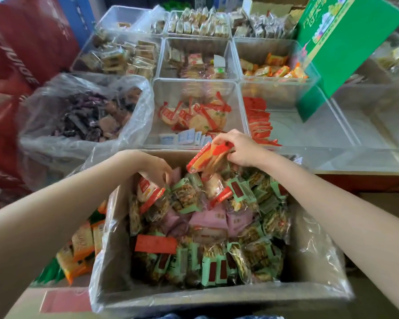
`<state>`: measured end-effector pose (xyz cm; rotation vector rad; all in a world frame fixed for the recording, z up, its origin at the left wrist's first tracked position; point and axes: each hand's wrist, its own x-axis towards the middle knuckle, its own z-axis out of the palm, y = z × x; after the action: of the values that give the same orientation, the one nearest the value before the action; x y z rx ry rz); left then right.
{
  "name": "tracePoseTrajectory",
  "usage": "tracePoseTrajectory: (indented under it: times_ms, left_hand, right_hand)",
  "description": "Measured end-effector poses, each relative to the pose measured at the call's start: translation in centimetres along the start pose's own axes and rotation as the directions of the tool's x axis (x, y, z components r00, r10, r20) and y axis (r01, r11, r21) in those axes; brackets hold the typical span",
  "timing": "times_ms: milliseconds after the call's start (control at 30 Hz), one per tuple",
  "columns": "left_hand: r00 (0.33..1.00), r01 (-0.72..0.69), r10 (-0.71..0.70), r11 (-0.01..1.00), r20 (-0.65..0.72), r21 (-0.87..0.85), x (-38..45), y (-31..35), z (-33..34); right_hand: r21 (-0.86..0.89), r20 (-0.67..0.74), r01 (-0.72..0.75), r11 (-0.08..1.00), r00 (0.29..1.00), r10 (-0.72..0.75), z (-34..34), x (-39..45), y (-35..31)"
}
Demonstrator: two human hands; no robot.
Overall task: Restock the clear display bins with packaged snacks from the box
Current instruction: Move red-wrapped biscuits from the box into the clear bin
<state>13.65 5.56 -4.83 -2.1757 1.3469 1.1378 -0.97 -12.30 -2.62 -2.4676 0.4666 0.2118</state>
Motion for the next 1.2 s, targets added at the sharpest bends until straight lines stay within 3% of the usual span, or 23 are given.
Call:
tracePoseTrajectory:
  times_ms: [67, 133, 200, 233, 333, 433, 533, 733, 867, 1067, 1133, 1200]
  left_hand:
    - [0.996, -0.029, 0.011, 0.975, 0.083, 0.222, -0.3, -0.6, 0.9]
    - [0.998, -0.053, 0.060, 0.883, 0.000, 0.467, -0.4, -0.4, 1.9]
    - [0.981, -0.059, 0.153, 0.821, -0.119, 0.568, -0.4, 0.0, 2.3]
    - [0.975, -0.045, 0.161, 0.817, -0.153, 0.574, -0.5, 0.0, 2.0]
    - [0.967, -0.032, 0.143, 0.888, -0.210, 0.459, -1.2, -0.1, 0.3]
    - [0.944, -0.125, 0.152, 0.986, -0.293, 0.107, -2.1, 0.3, -2.2]
    - [0.908, -0.290, 0.204, 0.937, -0.367, -0.194, -2.3, 1.4, -4.2]
    - [0.919, -0.310, 0.265, 0.943, -0.293, -0.119, 2.6, 5.2, -2.3]
    - [0.943, -0.249, 0.261, 0.965, -0.206, 0.083, 4.8, 8.2, -1.2]
    - [0.974, -0.199, 0.214, 0.963, -0.070, 0.182, 4.3, 8.8, -3.4]
    - [0.967, -0.228, 0.233, 0.972, -0.101, 0.063, 2.9, 7.6, -5.6]
    - [0.943, -0.283, 0.255, 0.953, -0.214, -0.112, 1.1, 6.1, -8.5]
  right_hand:
    - [0.033, 0.078, -0.001, 0.999, 0.997, -0.001, 0.6, 0.5, -0.9]
    - [0.126, 0.162, -0.054, 0.991, 0.986, 0.033, 1.0, 0.7, -1.9]
    - [0.203, 0.208, -0.111, 0.973, 0.976, 0.068, 1.4, 0.8, -2.5]
    - [0.161, 0.197, -0.105, 0.981, 0.978, 0.072, 1.6, 0.8, -2.5]
    - [-0.095, 0.096, -0.047, 0.994, 0.994, 0.056, 2.5, 0.8, -1.7]
    - [-0.055, 0.019, -0.089, 0.994, 0.996, 0.090, 1.6, 0.3, -1.5]
    - [-0.006, -0.060, -0.122, 0.993, 0.991, 0.121, -0.8, 0.1, -0.9]
    - [-0.124, -0.097, -0.213, 0.969, 0.975, 0.202, -4.1, -1.0, 1.2]
    - [-0.164, -0.128, -0.231, 0.959, 0.969, 0.211, -4.7, -1.8, 2.5]
    - [-0.008, -0.063, -0.233, 0.972, 0.971, 0.232, -4.3, -2.6, 4.1]
    - [0.298, -0.033, -0.265, 0.917, 0.957, 0.287, -4.7, -2.7, 4.1]
    - [0.666, 0.051, -0.276, 0.693, 0.944, 0.326, -5.5, -2.9, 4.1]
